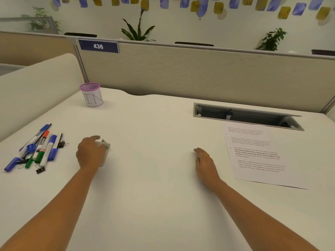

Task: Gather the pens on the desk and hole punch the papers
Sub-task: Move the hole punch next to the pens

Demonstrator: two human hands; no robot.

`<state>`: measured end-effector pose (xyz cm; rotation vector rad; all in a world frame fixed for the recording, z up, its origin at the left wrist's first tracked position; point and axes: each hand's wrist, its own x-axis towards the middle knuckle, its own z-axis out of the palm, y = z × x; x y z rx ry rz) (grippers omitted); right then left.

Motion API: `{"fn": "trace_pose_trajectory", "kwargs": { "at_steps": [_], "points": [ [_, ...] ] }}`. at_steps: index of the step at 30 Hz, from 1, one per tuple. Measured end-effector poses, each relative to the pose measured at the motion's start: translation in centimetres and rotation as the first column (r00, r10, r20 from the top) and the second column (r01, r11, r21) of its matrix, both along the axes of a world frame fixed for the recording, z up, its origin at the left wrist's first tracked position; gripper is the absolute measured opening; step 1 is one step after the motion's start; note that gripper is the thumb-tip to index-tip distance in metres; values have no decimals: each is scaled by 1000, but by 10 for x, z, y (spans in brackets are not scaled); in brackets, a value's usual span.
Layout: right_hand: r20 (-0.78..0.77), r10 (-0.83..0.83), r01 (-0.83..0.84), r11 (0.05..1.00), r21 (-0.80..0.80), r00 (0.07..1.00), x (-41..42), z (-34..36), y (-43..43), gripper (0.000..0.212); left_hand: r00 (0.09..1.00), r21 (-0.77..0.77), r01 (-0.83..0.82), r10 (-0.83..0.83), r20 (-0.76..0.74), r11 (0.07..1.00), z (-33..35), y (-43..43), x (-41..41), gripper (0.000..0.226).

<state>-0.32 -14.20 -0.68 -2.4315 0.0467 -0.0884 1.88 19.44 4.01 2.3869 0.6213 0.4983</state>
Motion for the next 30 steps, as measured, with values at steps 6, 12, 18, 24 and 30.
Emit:
{"fn": "trace_pose_trajectory", "kwargs": {
  "at_steps": [6,12,18,24,30],
  "points": [
    [-80,93,-100,990,-96,992,6,3,-4,44,927,315,353,-375,12,881,-32,-51,-22,33],
    [-186,202,-236,953,-188,962,1,8,-13,46,885,193,458,-426,-188,868,-56,-73,-44,45],
    [-126,221,-237,962,-133,967,1,12,-20,45,896,258,434,-382,-228,863,-54,-78,-45,46],
    [-165,129,-143,987,-78,978,15,23,-22,45,904,283,415,-359,-230,865,-51,-80,-50,46],
    [-235,309,-357,912,-201,922,12,20,-15,58,915,300,394,-341,-215,869,-52,-82,-51,45]
  ]
}}
